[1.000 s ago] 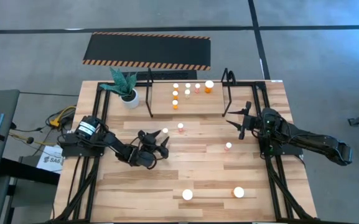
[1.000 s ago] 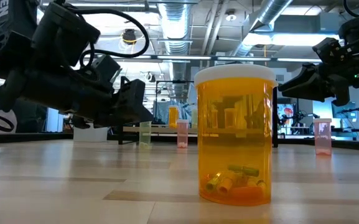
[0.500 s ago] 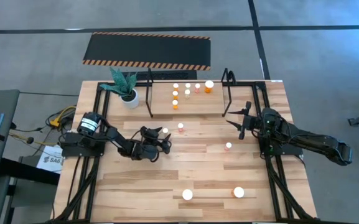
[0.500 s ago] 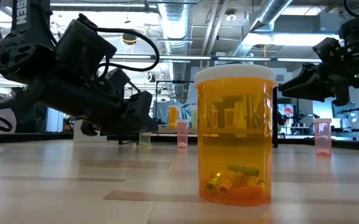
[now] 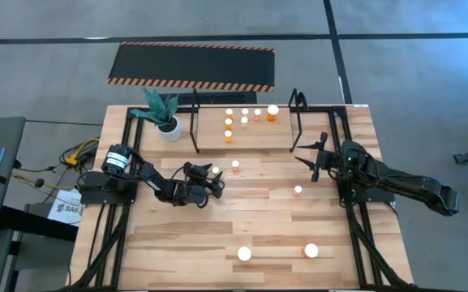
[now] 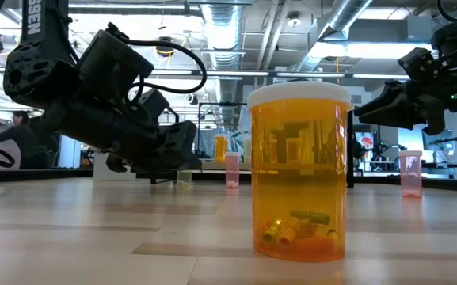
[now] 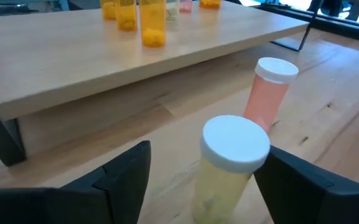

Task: Pick and place medicine bottles onto shelf by color
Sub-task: Put the small yellow pill bottle aligned with the other yellow pill bottles on the shelf

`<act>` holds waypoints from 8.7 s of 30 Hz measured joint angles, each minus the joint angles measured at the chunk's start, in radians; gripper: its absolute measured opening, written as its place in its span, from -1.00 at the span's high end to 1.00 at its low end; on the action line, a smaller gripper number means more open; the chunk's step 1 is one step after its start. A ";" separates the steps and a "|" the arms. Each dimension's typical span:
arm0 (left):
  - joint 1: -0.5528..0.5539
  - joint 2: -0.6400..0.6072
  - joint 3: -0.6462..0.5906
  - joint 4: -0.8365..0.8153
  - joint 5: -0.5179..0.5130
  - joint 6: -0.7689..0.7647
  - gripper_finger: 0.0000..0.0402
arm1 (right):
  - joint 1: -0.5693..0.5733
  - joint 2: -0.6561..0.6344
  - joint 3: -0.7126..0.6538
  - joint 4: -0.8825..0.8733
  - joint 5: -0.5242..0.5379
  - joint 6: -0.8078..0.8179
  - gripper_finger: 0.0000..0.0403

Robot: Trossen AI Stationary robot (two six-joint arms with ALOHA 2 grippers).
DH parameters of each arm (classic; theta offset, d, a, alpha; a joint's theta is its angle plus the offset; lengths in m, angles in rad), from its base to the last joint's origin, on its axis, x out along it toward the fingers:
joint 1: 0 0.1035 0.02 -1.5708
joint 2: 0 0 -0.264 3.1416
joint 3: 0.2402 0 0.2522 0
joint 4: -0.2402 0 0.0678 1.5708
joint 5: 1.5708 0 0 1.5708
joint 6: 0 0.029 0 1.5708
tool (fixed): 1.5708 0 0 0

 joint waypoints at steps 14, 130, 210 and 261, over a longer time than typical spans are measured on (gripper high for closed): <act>0.039 0.000 0.000 0.000 0.057 0.004 0.28 | 0.000 0.000 0.000 0.000 0.000 0.000 -0.03; 0.228 0.165 0.629 -0.399 -0.026 0.067 0.58 | 0.000 0.000 0.000 0.000 0.000 0.000 -0.03; 0.351 0.227 0.652 -0.290 0.104 0.092 0.58 | 0.000 0.001 0.000 0.000 0.000 0.000 -0.03; 0.343 0.230 0.650 -0.279 0.120 0.037 0.01 | 0.000 0.001 0.000 0.000 0.000 0.000 -0.03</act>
